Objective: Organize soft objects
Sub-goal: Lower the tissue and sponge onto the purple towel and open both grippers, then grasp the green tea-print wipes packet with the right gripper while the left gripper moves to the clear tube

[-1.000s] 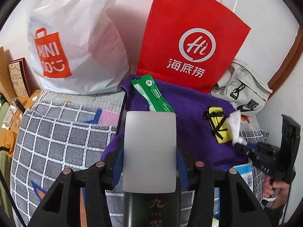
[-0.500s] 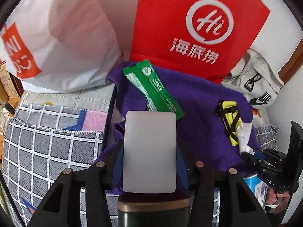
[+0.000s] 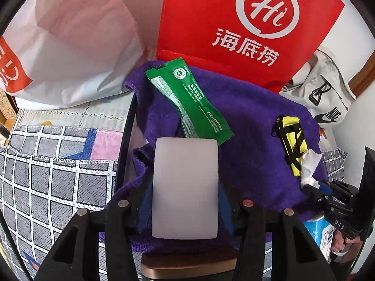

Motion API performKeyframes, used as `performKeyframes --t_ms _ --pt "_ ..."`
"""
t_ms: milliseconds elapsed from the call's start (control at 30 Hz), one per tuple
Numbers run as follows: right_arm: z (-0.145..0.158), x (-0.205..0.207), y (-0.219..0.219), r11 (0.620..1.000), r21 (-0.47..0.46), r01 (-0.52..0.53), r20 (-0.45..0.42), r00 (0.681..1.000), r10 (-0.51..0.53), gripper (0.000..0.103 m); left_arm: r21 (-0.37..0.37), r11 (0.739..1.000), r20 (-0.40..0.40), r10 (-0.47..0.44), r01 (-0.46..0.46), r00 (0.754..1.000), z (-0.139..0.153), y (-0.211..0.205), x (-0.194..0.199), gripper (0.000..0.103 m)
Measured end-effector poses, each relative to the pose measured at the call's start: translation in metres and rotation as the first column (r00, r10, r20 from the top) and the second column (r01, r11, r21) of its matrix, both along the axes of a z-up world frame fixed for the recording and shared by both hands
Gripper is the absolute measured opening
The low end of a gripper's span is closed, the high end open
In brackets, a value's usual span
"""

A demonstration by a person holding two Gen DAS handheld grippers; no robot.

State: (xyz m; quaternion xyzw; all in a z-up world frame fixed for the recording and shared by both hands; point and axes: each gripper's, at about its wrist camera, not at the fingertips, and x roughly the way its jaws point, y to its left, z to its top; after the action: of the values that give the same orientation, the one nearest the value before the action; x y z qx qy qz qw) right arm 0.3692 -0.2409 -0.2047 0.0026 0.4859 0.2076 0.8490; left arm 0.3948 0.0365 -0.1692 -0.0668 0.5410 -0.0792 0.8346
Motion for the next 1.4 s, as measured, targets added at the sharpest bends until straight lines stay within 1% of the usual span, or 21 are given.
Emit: performKeyframes --t_ms 67,100,167,200,233,267,333,533,633,733,833,933,1033,1200,1267,1300,1400 --pt "-0.001 0.002 0.002 1.0 -0.002 -0.001 -0.004 1.0 0.001 0.022 -0.016 1.0 -0.024 -0.007 0.007 1.0 -0.003 -0.001 0.003 0.055" --pt "0.0 0.002 0.002 1.0 -0.012 -0.003 -0.001 1.0 0.003 0.024 -0.02 1.0 -0.03 -0.002 0.001 1.0 -0.005 -0.002 0.004 0.06" --pt "0.003 -0.001 0.003 0.999 -0.048 0.002 0.014 1.0 -0.001 0.039 -0.027 1.0 -0.025 0.006 -0.007 1.0 -0.004 0.0 0.004 0.062" --pt "0.007 -0.004 0.005 0.997 -0.077 0.003 0.034 0.999 0.0 0.04 -0.03 1.0 -0.023 0.008 -0.009 1.0 -0.002 0.0 0.003 0.066" --pt "0.011 -0.008 0.006 0.995 -0.098 -0.001 0.059 0.998 0.007 0.045 -0.031 0.999 -0.022 0.01 -0.011 1.0 -0.001 0.001 0.002 0.069" --pt "0.014 -0.01 0.006 0.995 -0.103 -0.001 0.067 0.998 0.008 0.054 -0.03 0.999 -0.02 0.012 -0.012 1.0 0.002 0.002 0.0 0.069" --pt "0.022 -0.018 0.004 0.994 -0.104 0.015 0.09 0.996 -0.006 0.062 -0.022 1.0 -0.011 0.015 -0.015 1.0 0.01 0.007 -0.006 0.07" --pt "0.041 -0.046 0.0 0.996 -0.072 0.058 0.116 0.992 -0.05 0.062 -0.004 0.999 0.054 0.05 -0.049 0.997 0.04 0.017 -0.036 0.07" --pt "0.051 -0.067 0.004 0.998 -0.025 0.062 0.118 0.991 -0.059 0.062 -0.001 0.998 0.078 0.067 -0.068 0.995 0.055 0.027 -0.057 0.07" --pt "0.058 -0.091 0.014 1.0 0.008 0.03 0.114 0.993 -0.03 0.062 -0.003 0.997 0.094 0.081 -0.081 0.992 0.063 0.03 -0.076 0.07" --pt "0.061 -0.113 0.032 1.0 0.021 -0.024 0.107 0.994 0.021 0.062 0.001 0.995 0.11 0.101 -0.102 0.989 0.069 0.04 -0.101 0.07" --pt "0.058 -0.134 0.053 0.996 0.02 -0.081 0.087 0.993 0.079 0.062 0.017 0.991 0.122 0.133 -0.136 0.984 0.069 0.049 -0.125 0.07" --pt "0.051 -0.152 0.076 0.991 -0.01 -0.136 0.066 0.989 0.136 0.062 0.02 0.986 0.114 0.161 -0.164 0.98 0.064 0.057 -0.146 0.07" --pt "0.039 -0.17 0.104 0.976 -0.089 -0.199 0.042 0.978 0.204 0.062 -0.02 0.984 0.112 0.178 -0.176 0.978 0.057 0.072 -0.176 0.07" --pt "0.033 -0.174 0.113 0.969 -0.139 -0.204 0.031 0.977 0.211 0.062 -0.036 0.983 0.111 0.186 -0.183 0.976 0.053 0.077 -0.185 0.07" --pt "0.029 -0.174 0.12 0.962 -0.179 -0.208 0.022 0.976 0.215 0.062 -0.047 0.982 0.108 0.189 -0.185 0.976 0.05 0.08 -0.189 0.07" --pt "0.02 -0.175 0.134 0.939 -0.261 -0.224 0.007 0.972 0.234 0.062 -0.074 0.98 0.1 0.194 -0.187 0.976 0.043 0.086 -0.198 0.07"
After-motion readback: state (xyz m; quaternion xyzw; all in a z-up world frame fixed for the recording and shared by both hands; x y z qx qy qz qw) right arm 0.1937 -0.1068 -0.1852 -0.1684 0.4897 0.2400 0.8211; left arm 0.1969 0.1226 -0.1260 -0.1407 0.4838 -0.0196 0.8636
